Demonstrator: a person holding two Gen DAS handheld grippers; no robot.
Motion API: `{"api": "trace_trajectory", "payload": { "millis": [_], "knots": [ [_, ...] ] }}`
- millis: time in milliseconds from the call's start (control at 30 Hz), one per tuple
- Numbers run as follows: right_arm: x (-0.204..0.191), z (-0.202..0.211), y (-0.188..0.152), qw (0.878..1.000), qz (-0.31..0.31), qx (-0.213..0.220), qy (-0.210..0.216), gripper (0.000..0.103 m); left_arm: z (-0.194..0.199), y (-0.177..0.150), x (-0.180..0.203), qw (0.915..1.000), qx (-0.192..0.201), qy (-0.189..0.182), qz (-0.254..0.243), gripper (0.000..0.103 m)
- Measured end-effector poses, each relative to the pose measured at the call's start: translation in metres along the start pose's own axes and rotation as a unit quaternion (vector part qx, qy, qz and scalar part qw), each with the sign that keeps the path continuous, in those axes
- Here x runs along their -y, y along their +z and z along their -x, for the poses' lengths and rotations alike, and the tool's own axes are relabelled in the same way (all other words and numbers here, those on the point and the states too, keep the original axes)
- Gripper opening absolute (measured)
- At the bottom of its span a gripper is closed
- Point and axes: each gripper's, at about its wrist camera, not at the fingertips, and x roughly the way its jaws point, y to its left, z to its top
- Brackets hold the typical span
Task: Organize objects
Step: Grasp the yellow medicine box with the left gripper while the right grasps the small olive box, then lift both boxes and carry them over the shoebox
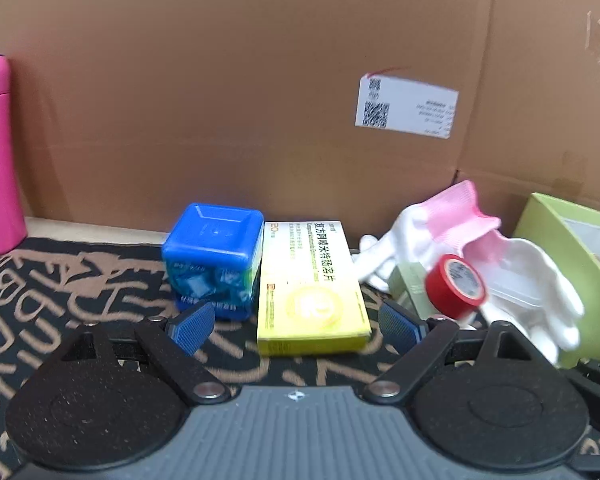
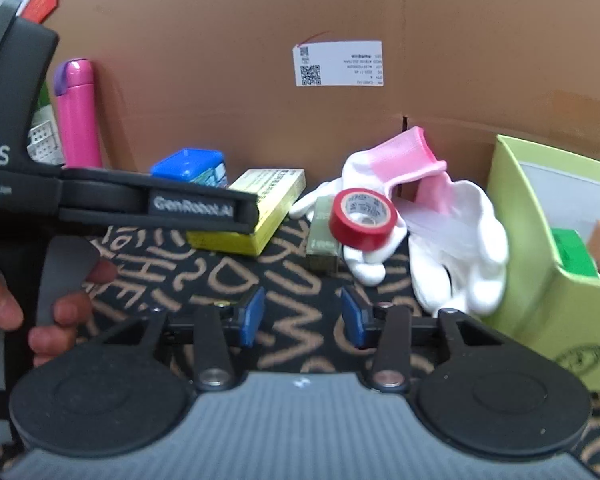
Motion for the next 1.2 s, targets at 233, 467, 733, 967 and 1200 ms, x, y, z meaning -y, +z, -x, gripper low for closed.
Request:
{"api": "trace_trajectory", "payload": {
  "millis": [233, 467, 733, 967, 1200],
  "knots": [
    [0.008, -0.035, 0.019, 1.000, 0.001, -0.003, -0.008, 0.036, -0.029, -0.001, -0.005, 0.9995, -0.030, 0.000, 0.008, 0.092],
    [0.016, -0.035, 0.015, 1.000, -0.012, 0.001, -0.002, 0.022, -0.030, -0.004, -0.003, 0.9997, -0.015, -0.002, -0.016, 0.070],
    [0.020, 0.024, -0.023, 1.000, -0.016, -0.006, 0.020, 0.022, 0.012, -0.029, 0.005, 0.9987, -0.028, -0.026, -0.033, 0.069],
    [0.028, 0.097, -0.065, 0.999, -0.034, -0.017, 0.036, 0.022, 0.084, -0.083, 0.018, 0.9972, -0.030, -0.038, -0.057, 0.069],
    [0.028, 0.134, -0.086, 0.998, -0.036, -0.023, 0.050, 0.023, 0.120, -0.104, 0.014, 0.9991, -0.023, -0.020, -0.029, 0.081]
  ]
}}
